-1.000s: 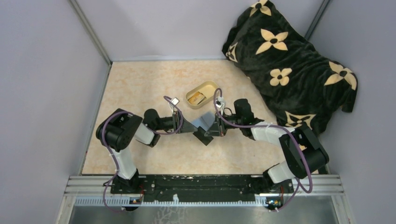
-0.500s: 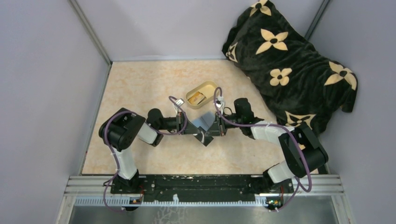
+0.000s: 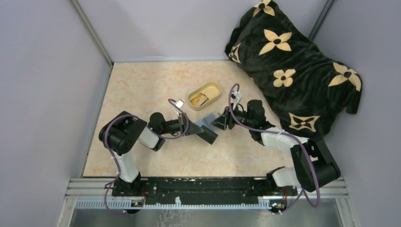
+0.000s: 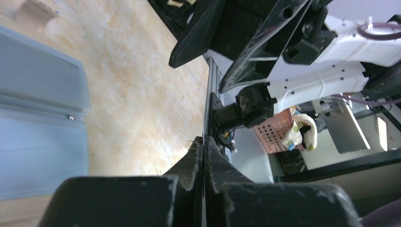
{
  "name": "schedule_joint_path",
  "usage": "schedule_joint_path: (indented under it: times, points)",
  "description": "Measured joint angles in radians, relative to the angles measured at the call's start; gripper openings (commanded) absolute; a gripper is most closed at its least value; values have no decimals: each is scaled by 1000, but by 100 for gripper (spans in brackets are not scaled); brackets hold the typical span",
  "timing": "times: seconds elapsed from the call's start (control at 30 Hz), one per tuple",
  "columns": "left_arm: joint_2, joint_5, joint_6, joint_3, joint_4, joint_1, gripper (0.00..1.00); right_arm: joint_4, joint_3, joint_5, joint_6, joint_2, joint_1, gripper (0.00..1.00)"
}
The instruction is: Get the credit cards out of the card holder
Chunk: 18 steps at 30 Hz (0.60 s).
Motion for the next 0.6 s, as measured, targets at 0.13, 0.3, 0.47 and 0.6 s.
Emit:
schedule_joint_path:
  times: [0.13,0.3,0.47,0.6]
  points:
    - [-32,-85,11,-10,0,3,0,82,-68,36,60,0,-39,45]
    - [-53,-197,22,-10,0,5,0,155,-123,62,130,0,-68,45]
    - [-53,-285,21,-9,0,5,0,230,-124,45,170,0,-70,45]
    - [-53,-332,20,0,0,5,0,290,-129,23,203,6,-70,45]
